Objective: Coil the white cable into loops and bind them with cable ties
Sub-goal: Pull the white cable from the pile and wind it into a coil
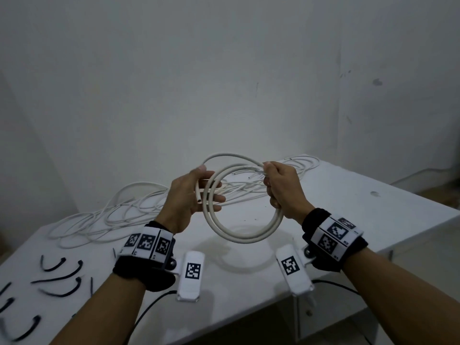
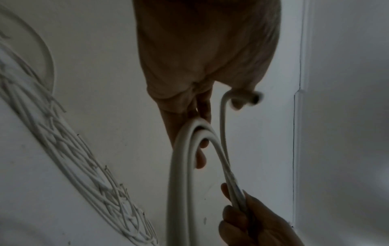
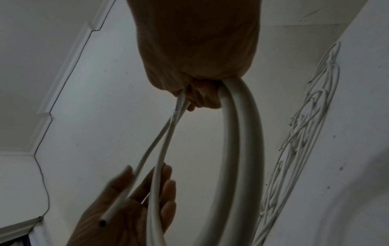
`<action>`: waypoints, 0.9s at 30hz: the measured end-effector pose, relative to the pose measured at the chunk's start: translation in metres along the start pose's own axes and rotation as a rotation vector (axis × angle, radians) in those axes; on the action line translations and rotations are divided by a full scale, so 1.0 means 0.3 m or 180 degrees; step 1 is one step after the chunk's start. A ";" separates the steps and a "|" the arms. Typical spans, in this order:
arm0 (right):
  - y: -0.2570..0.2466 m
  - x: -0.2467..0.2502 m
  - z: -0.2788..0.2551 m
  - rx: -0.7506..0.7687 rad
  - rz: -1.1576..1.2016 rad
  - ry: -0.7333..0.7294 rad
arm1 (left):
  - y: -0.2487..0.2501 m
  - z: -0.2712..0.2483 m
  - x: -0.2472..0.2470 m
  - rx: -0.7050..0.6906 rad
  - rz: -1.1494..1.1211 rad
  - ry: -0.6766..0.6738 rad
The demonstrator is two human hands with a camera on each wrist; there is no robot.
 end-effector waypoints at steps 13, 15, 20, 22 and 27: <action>-0.019 0.000 0.012 -0.0299 0.0706 -0.0001 | -0.046 0.000 0.028 -0.0061 0.0344 -0.0067; -0.019 0.008 0.013 -0.0182 0.0631 0.0093 | -0.051 -0.011 0.017 0.0051 0.0481 -0.0180; -0.019 0.006 0.011 0.0245 0.0186 0.0115 | -0.055 -0.019 0.022 0.0380 0.0013 -0.0411; -0.014 0.005 0.014 0.0361 0.0000 0.0107 | -0.055 -0.014 0.025 0.0448 -0.0110 -0.0465; -0.002 0.005 0.016 0.0887 -0.0776 0.0218 | -0.071 -0.006 0.036 0.0620 -0.0148 -0.0184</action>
Point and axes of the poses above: each hand's wrist, its own z-axis towards the middle knuckle, its own x-axis out of the back of the hand, y = z × x, the point moved 3 cm from there along z, towards the middle knuckle, and after that the axes turned 2 degrees about x, right-handed, at the moved point
